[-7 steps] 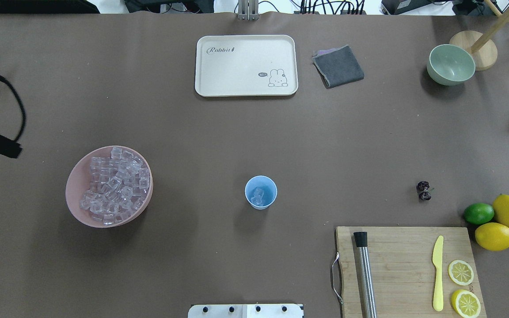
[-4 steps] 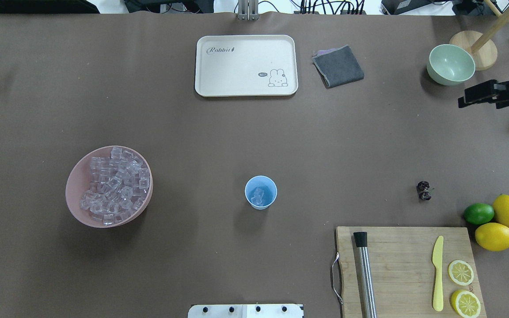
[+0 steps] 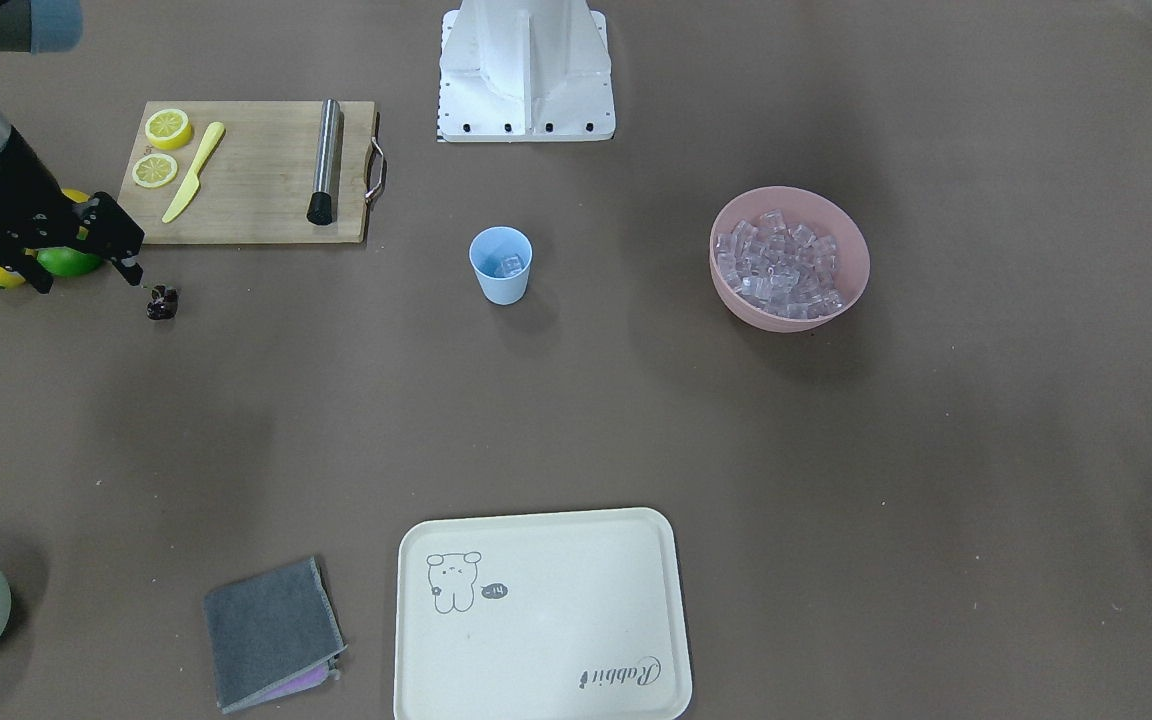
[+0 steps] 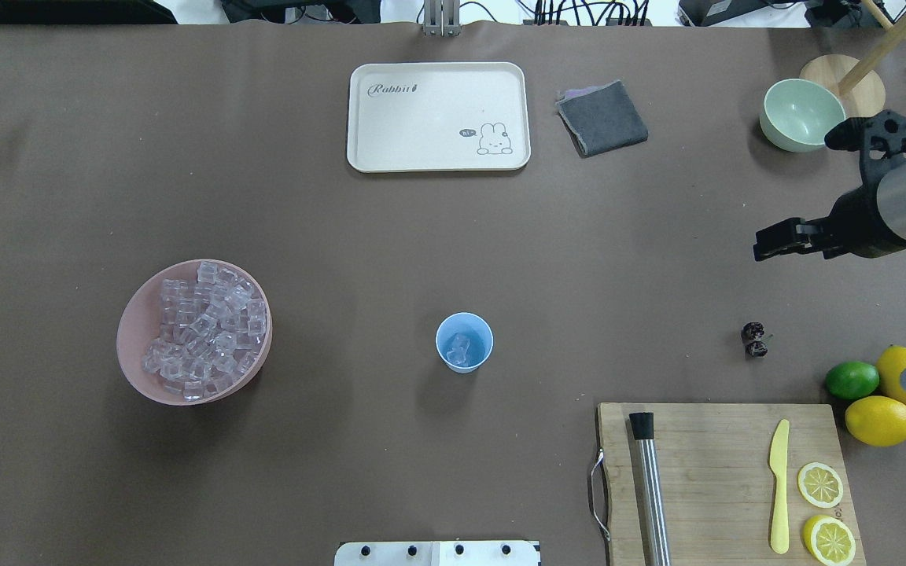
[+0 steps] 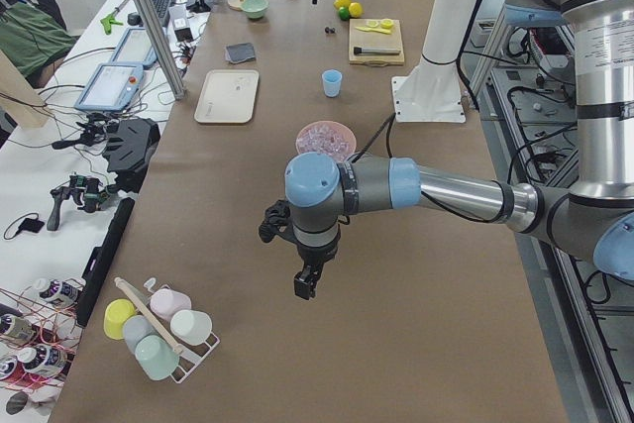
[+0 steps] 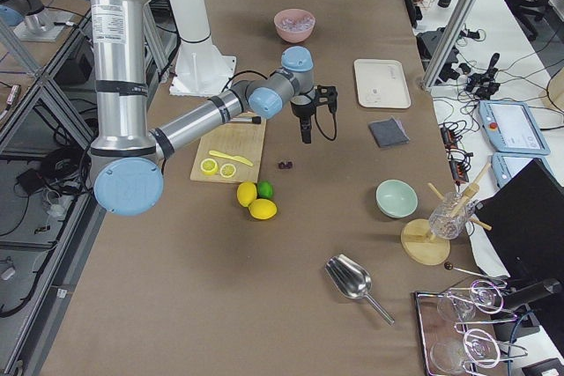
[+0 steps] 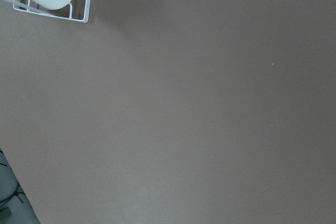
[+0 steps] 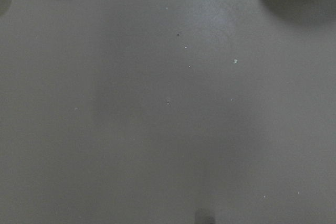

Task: Put ice and cherries in cup
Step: 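Lower the right gripper onto the dark cherry and grasp it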

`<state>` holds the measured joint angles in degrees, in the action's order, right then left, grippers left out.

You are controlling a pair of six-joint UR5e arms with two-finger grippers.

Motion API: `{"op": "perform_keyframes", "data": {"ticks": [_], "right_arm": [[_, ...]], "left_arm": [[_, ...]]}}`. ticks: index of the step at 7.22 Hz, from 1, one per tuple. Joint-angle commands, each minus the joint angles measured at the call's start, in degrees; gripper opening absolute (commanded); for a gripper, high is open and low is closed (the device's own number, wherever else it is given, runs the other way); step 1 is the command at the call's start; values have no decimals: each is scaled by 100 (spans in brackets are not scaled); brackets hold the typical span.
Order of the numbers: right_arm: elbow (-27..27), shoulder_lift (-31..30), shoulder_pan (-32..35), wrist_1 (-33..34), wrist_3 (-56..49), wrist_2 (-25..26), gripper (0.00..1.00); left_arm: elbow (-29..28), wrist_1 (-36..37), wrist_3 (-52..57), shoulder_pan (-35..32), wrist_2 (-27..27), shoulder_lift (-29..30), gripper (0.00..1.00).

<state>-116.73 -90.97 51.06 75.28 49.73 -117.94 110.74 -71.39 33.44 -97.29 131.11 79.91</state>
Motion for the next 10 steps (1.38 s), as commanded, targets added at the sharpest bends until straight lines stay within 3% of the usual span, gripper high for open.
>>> {"op": "perform_keyframes", "data": {"ticks": [1, 2, 4, 5, 8, 9, 10], "right_arm": [[577, -298, -473, -1114, 272, 166, 100], [781, -429, -657, -1608, 561, 323, 100], [827, -571, -957, -1692, 757, 588, 96], [862, -580, -1027, -1684, 766, 701, 89], [871, -642, -1457, -1692, 1179, 1114, 61], [862, -650, -1458, -1692, 1197, 1124, 45], [862, -659, -1450, -1692, 1197, 1124, 23]], "left_arm": [[17, 11, 5, -89, 134, -46, 98], [17, 2, 5, -97, 177, -46, 98], [79, 2, 5, -98, 178, -54, 98], [79, 2, -4, -106, 178, -54, 98], [96, -7, 5, -115, 178, -63, 98], [105, -7, 5, -115, 178, -63, 98], [105, -7, 5, -115, 178, -63, 98]]}}
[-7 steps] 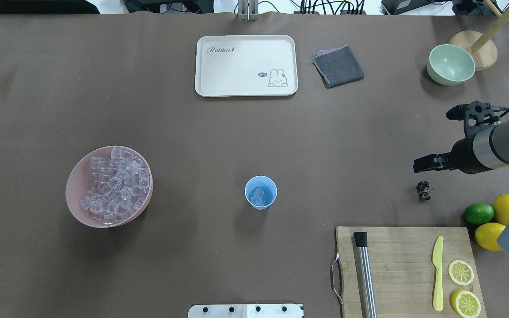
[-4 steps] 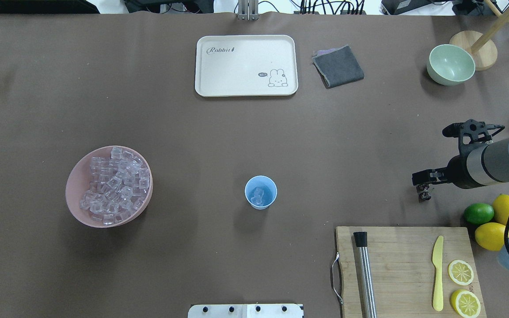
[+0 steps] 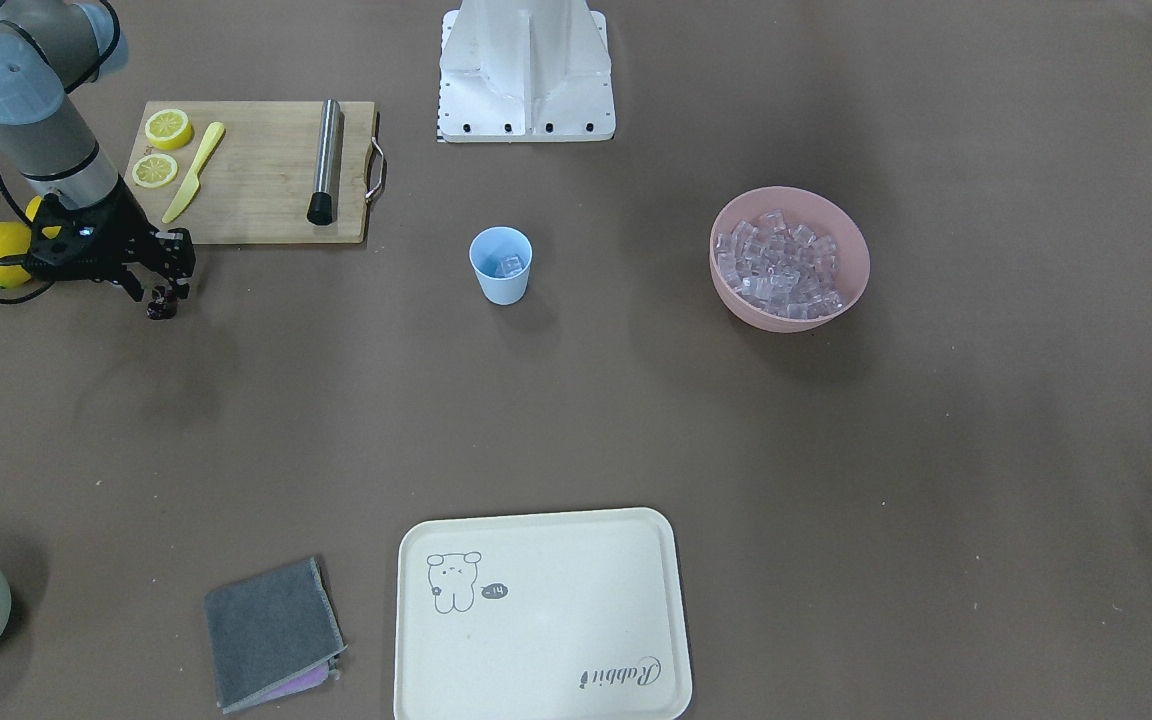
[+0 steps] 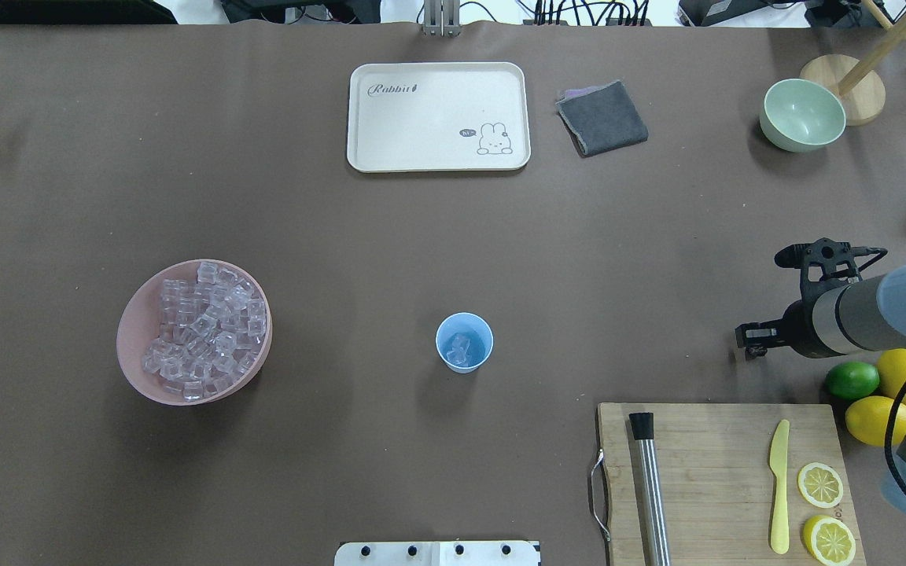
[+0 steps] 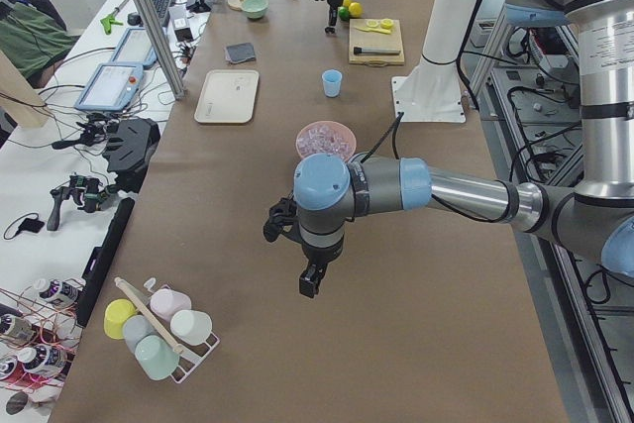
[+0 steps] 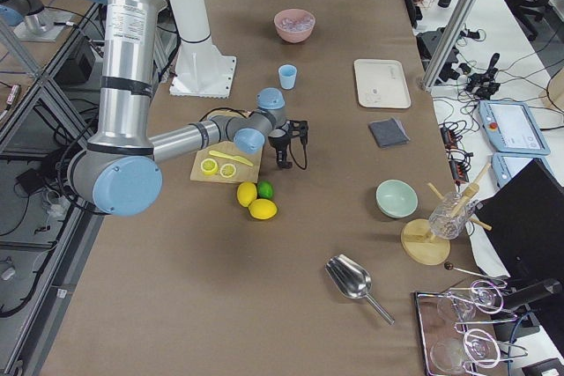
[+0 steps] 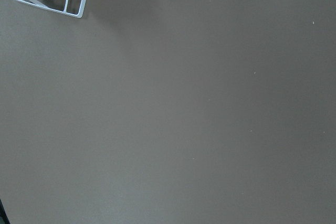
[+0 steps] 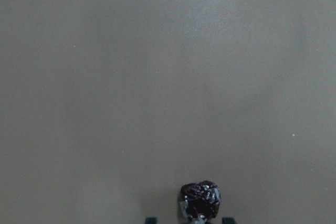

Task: Put ice and cherries in cup
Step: 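Lower the right gripper onto the dark cherry and grasp it, then carry the cherry with the right gripper over the blue cup and release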

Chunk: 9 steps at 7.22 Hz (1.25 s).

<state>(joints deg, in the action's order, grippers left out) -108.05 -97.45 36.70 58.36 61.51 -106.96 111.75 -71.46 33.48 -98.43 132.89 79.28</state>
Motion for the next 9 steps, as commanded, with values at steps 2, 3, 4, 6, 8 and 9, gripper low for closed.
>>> {"op": "perform_keyframes", "data": {"ticks": [2, 3, 4, 6, 8, 9], "right_arm": [[-171, -37, 4, 8, 10, -26, 18], [-198, -46, 30, 8, 10, -44, 18], [-207, -28, 82, 8, 10, -53, 17], [-278, 42, 92, 52, 10, -9, 0], [-321, 373, 83, 139, 10, -35, 0], [-322, 890, 74, 419, 19, -53, 0]], "left_arm": [[13, 0, 1, 0, 0, -1, 98], [13, 0, 1, 0, 0, -1, 98], [4, 0, 1, 0, 0, -1, 98], [4, 0, 1, 0, 0, -1, 98], [4, -9, 1, 0, 0, -1, 98], [-4, -9, 1, 0, 0, -1, 98]]}}
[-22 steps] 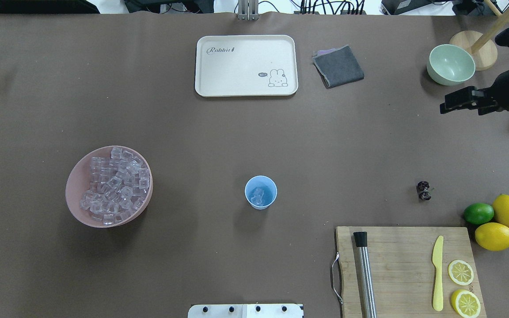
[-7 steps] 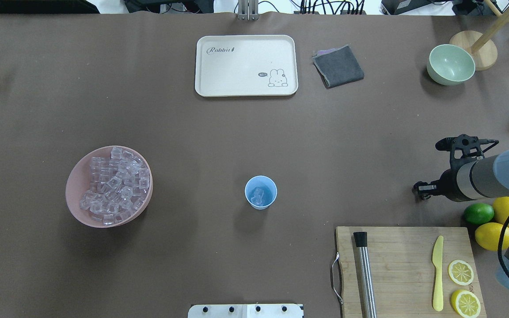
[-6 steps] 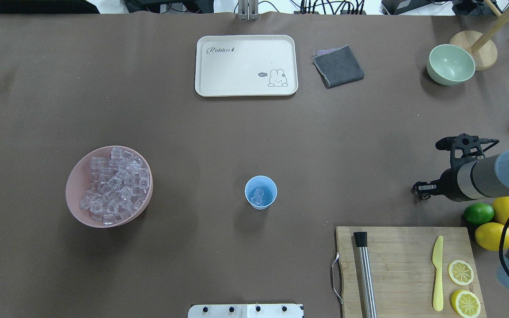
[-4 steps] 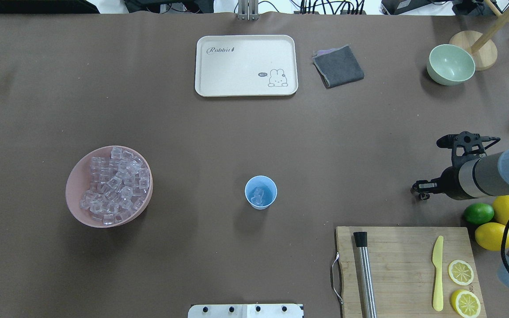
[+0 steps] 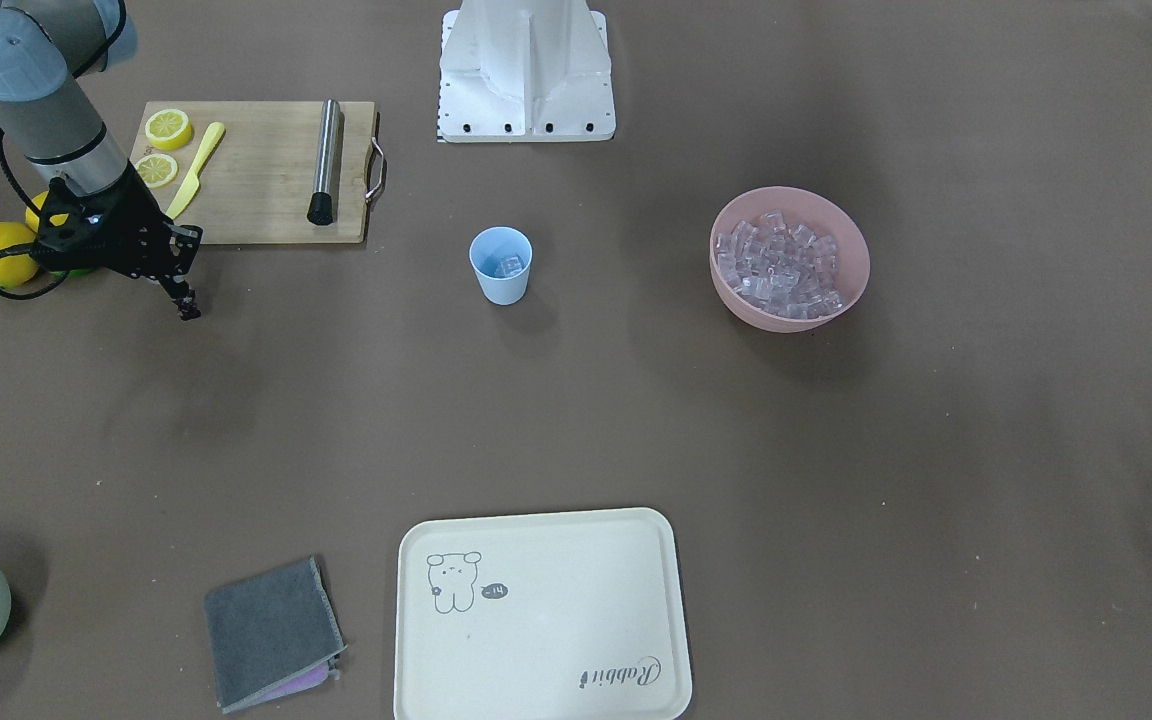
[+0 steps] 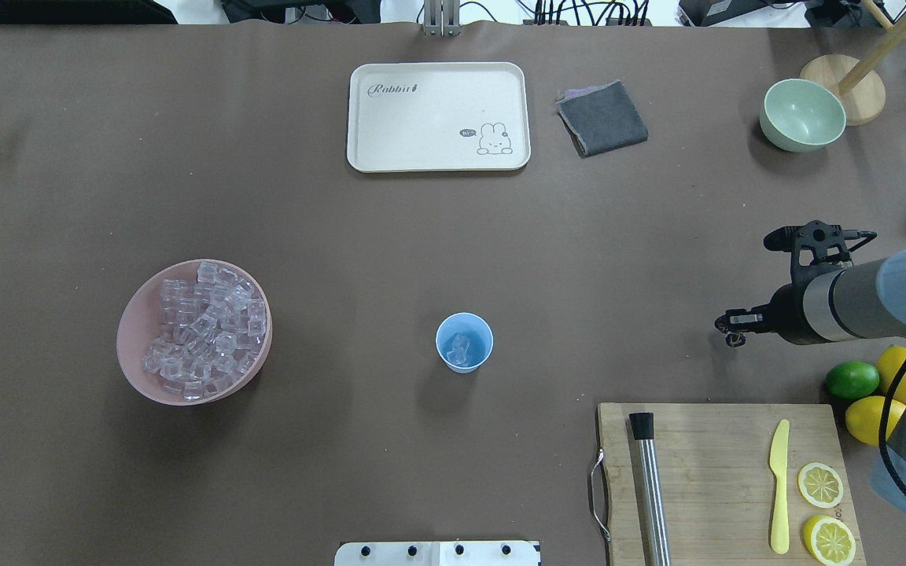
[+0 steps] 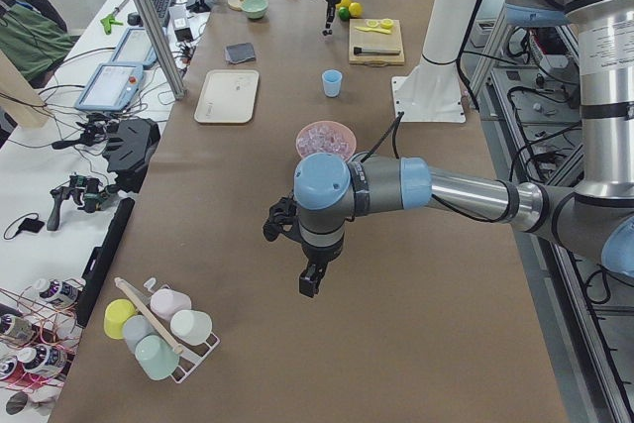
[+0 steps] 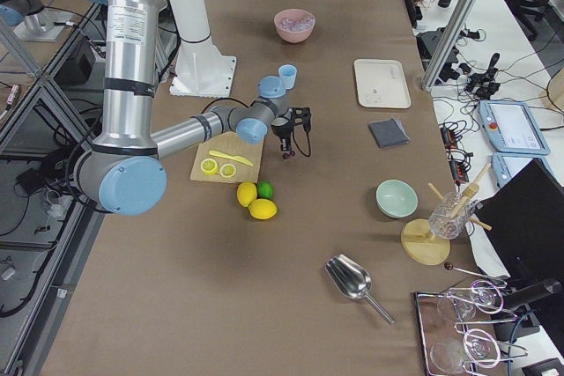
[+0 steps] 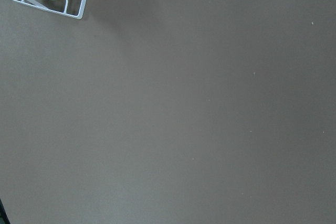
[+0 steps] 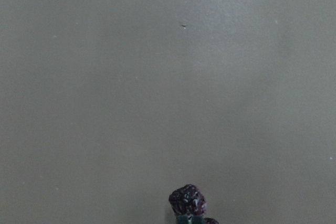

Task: Put ice and cherries in cup
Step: 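Carry the cherry with the right gripper over the blue cup and release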

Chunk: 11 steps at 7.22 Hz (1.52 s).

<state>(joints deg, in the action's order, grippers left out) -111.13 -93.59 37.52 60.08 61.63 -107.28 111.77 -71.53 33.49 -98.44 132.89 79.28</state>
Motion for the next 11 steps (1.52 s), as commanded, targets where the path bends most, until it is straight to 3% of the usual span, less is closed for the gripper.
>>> {"op": "perform_keyframes", "data": {"ticks": [1, 3, 5, 9, 10, 11], "right_arm": [[-23, 1117, -86, 676, 7, 48, 0], [-232, 2121, -523, 1136, 7, 276, 0], [-349, 2746, -989, 1173, 434, 391, 0], [-226, 3268, -1510, 1489, 746, 849, 0], [-225, 3277, -1545, 1489, 754, 858, 90], [-234, 3277, -1545, 1489, 754, 858, 100]], "left_arm": [[-6, -1, 0, 0, 0, 0, 98], [-6, -1, 0, 0, 0, 0, 98], [-6, -10, 0, 0, 0, 0, 98], [3, -1, 44, 0, 0, -9, 98], [3, -1, 44, 0, 0, -9, 98], [3, -1, 44, -9, 0, -9, 98]]}}
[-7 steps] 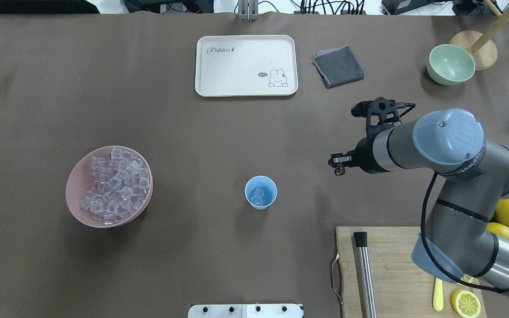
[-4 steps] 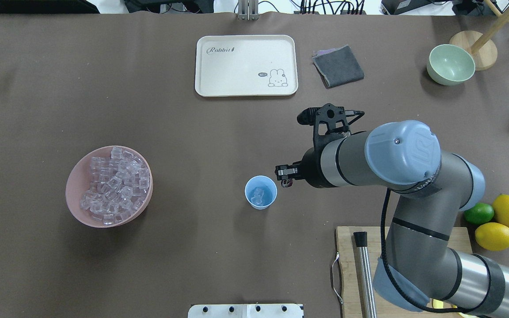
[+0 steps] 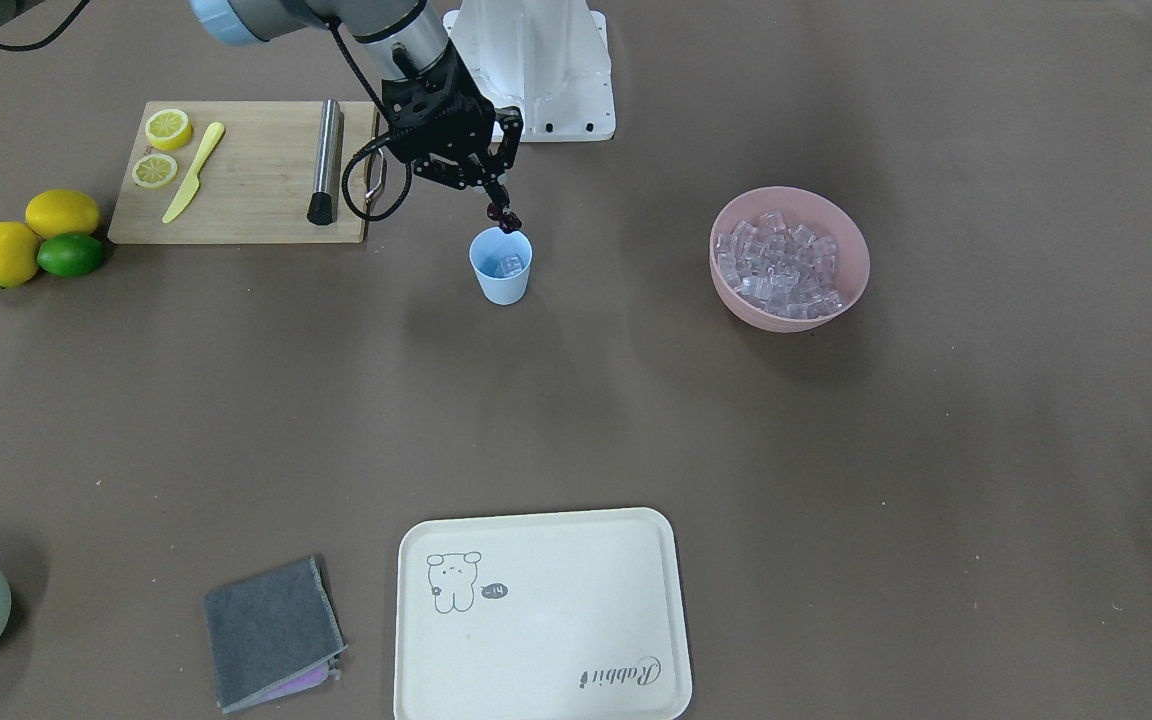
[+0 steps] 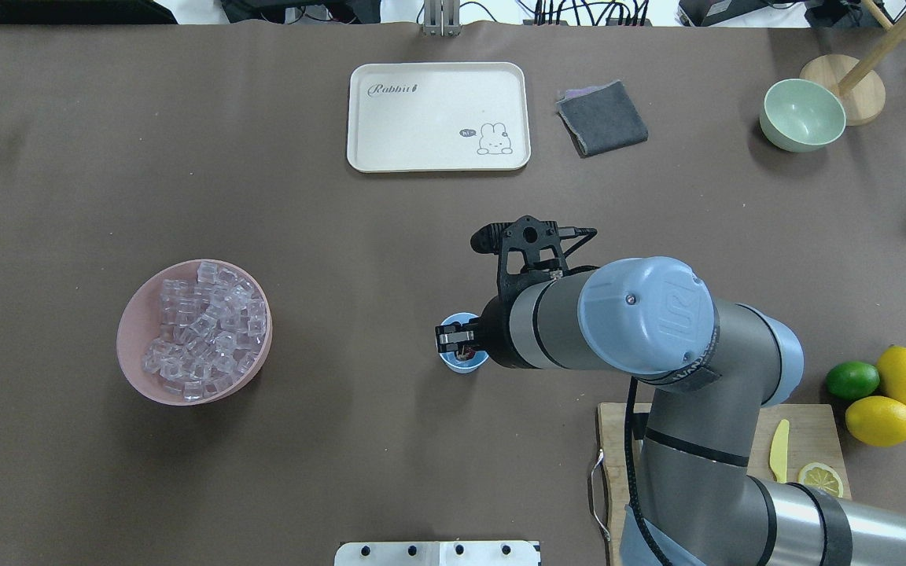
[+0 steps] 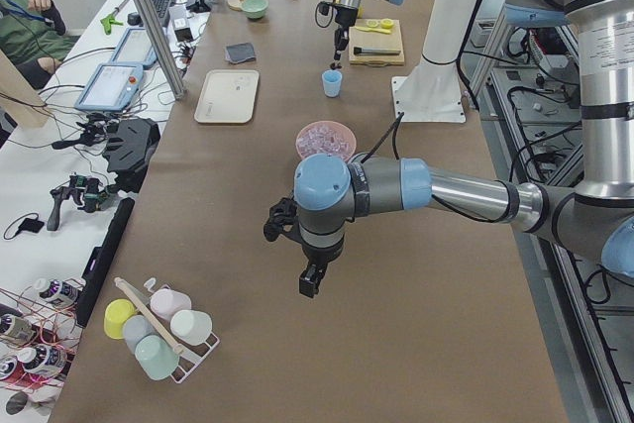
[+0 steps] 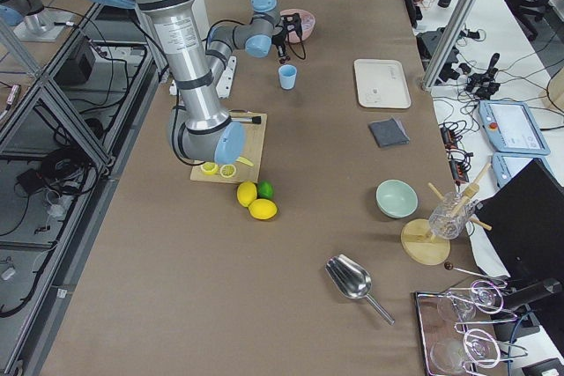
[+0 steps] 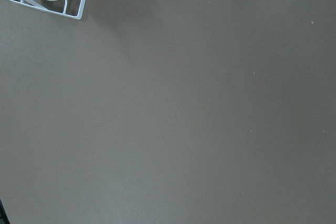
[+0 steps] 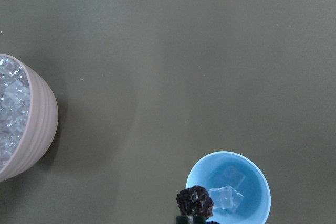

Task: Put ice and cherries in cup
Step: 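Carry the cherry with the right gripper over the blue cup and release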

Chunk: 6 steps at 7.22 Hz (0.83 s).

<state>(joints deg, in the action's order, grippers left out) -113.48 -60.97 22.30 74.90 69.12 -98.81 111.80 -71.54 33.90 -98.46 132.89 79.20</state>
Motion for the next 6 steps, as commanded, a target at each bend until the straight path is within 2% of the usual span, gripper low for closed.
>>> {"op": "perform_keyframes", "data": {"ticks": [1, 5, 6], "right_arm": [[-25, 23, -24, 7, -21, -33, 100], [-43, -20, 37, 33, -83, -120, 100], [-34, -29, 403, 190, -83, -913, 100]], "left_arm": [[0, 0, 2, -7, 0, -1, 98], [-79, 26, -6, -33, -61, -10, 98], [-114, 61, -94, -85, -53, -10, 98]]}}
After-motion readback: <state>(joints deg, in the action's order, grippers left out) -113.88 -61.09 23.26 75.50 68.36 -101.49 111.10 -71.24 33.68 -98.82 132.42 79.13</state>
